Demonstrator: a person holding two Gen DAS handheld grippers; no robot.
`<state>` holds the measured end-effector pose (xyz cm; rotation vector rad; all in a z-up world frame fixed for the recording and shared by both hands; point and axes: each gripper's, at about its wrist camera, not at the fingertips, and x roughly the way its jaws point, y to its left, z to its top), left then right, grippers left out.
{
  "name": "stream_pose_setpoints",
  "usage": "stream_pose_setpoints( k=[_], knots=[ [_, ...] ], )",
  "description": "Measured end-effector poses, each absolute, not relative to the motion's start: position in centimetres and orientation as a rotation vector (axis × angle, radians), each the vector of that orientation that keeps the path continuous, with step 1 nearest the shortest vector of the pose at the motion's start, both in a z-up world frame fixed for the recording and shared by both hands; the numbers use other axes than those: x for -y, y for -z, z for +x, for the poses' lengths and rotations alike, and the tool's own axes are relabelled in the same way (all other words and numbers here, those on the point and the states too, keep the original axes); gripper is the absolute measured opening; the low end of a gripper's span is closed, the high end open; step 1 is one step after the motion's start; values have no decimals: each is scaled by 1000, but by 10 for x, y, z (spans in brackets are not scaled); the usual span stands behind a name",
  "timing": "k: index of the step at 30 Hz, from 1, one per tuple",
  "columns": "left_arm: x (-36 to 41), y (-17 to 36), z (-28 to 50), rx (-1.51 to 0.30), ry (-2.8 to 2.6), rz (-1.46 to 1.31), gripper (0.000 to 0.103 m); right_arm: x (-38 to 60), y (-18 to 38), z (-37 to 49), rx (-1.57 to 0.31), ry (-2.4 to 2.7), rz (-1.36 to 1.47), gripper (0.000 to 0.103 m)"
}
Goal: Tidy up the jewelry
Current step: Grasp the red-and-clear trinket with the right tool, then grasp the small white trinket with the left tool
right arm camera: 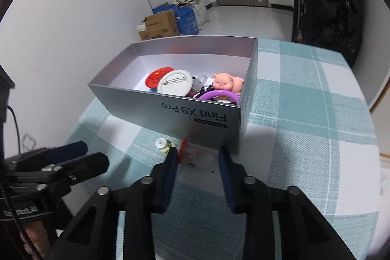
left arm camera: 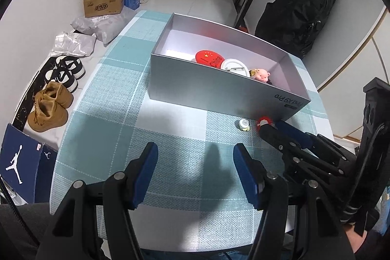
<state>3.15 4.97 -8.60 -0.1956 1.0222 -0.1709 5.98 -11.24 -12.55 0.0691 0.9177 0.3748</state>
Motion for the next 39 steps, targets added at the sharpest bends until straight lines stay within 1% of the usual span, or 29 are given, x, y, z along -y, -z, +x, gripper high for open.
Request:
stream_pose_setpoints(
  k=[14,19,31,38,39],
  knots=[
    [-44,88,43,-1044,177,-238,59,144,125,64,-968,-406,195,28],
    [-34,89,46,-1064,234,-241,59,165,119,66,-954,-403,260,28],
    [-1,84,45,-1000,318,-104,59,196,109,69,-921,-356,330,28],
    [8,88,51,-1004,297,-67,58,210,107,72,-903,-351,356,28],
    [10,90,53,-1011,291,-66,57,213,108,71,-905,-350,365,28]
  ],
)
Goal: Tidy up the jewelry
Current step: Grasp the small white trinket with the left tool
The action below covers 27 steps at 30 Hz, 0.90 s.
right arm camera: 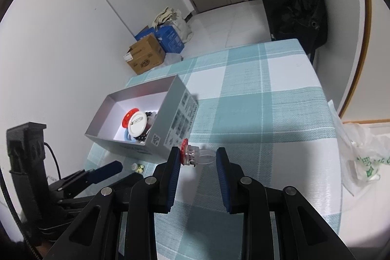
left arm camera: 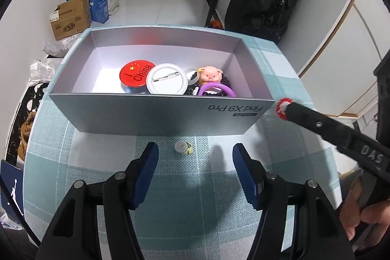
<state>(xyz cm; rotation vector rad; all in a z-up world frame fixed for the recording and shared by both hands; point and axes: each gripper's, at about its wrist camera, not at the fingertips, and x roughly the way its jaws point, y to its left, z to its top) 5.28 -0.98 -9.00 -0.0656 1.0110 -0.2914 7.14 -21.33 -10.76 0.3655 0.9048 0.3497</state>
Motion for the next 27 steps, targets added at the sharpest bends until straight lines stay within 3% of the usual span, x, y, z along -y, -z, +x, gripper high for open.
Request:
stream_pose_setpoints(
  k=[4,8,10,18,27],
  knots=[
    [12,97,58,-1042,259,-61,46,222,107,71,-904,-352,389,28],
    [11,98,59,-1030,251,-68,46,228,104,69,-893,-357,403,28],
    [14,98,59,-1023,236,-43,33,230,103,69,-887,-356,407,28],
    [18,99,57,-1011,186,36,11,235,104,72,-896,-349,420,28],
    [21,98,54,-1011,212,58,10,236,102,67,-887,-338,422,28]
  ],
)
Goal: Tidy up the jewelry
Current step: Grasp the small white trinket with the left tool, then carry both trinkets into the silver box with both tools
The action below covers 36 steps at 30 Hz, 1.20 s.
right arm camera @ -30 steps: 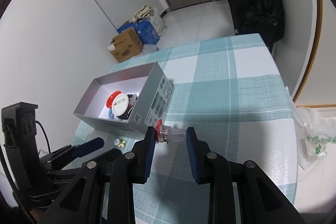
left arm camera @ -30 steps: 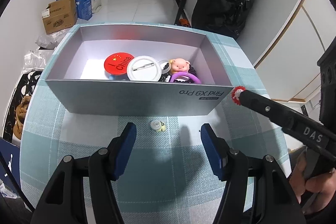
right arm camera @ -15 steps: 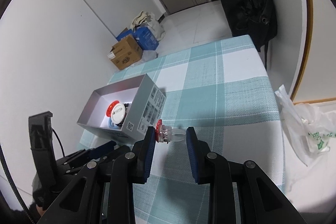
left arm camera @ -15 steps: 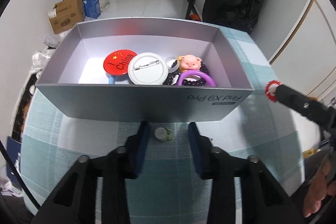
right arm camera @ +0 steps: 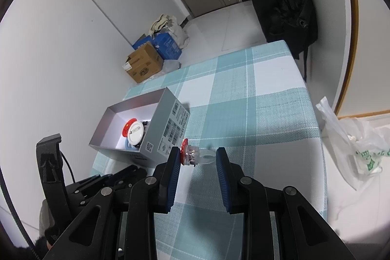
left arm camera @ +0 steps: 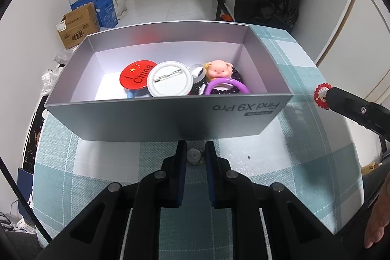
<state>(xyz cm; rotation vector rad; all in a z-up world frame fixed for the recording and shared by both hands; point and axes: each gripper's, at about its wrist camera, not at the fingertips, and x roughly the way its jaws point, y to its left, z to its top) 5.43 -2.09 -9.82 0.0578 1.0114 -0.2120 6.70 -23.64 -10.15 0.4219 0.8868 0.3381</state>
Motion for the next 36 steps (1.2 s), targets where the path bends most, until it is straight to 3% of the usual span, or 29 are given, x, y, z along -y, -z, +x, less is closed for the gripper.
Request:
stream_pose_setpoints(
  k=[13,36],
  knots=[
    [2,87,44,-1028,269,-96,9,217,102,57,-883,-347,376,28],
    [-35,30,54,-819,297,-218,9,147,65,59,-742,-540,254,28]
  ],
)
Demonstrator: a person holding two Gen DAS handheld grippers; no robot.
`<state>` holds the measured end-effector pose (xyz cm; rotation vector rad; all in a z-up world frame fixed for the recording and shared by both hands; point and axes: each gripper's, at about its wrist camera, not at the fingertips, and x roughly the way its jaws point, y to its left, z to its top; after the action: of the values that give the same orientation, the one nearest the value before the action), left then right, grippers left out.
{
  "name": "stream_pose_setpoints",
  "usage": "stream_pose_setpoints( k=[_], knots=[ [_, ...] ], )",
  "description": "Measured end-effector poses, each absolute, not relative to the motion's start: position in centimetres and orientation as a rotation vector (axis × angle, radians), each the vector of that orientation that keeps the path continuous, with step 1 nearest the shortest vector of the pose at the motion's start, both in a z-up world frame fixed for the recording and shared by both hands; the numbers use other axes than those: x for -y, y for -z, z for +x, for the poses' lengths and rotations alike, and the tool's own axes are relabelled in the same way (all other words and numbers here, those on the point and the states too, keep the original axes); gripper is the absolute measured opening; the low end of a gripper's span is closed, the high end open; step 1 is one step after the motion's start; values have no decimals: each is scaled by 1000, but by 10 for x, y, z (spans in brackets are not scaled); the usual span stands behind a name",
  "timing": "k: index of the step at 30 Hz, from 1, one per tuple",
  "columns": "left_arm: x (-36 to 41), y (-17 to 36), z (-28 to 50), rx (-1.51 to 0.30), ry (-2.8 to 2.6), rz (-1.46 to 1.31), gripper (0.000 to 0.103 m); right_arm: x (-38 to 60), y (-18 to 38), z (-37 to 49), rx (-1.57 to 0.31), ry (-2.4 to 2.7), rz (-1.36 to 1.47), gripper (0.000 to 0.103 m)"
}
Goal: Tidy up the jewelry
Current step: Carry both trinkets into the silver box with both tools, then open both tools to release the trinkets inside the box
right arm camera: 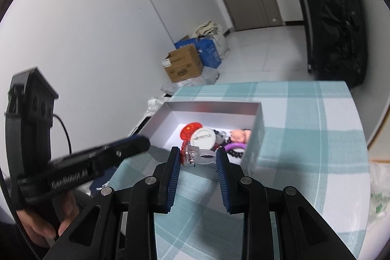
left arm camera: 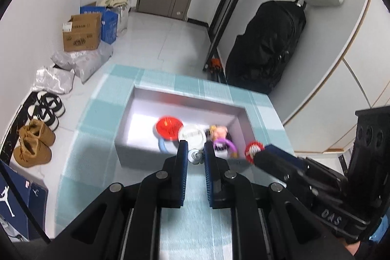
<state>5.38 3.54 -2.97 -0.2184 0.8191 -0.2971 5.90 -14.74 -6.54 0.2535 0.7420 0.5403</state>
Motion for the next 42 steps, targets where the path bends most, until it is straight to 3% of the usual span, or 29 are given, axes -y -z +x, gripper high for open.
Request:
stream_pose_setpoints(
  k=[14,42],
  knots=[
    [-31,33,88,-811,260,-140,9,146,68,112,-776,-588,294,29],
    [-36,52,127,-957,366,-301,10,149,83,148,-805,-616,293,31]
  ],
)
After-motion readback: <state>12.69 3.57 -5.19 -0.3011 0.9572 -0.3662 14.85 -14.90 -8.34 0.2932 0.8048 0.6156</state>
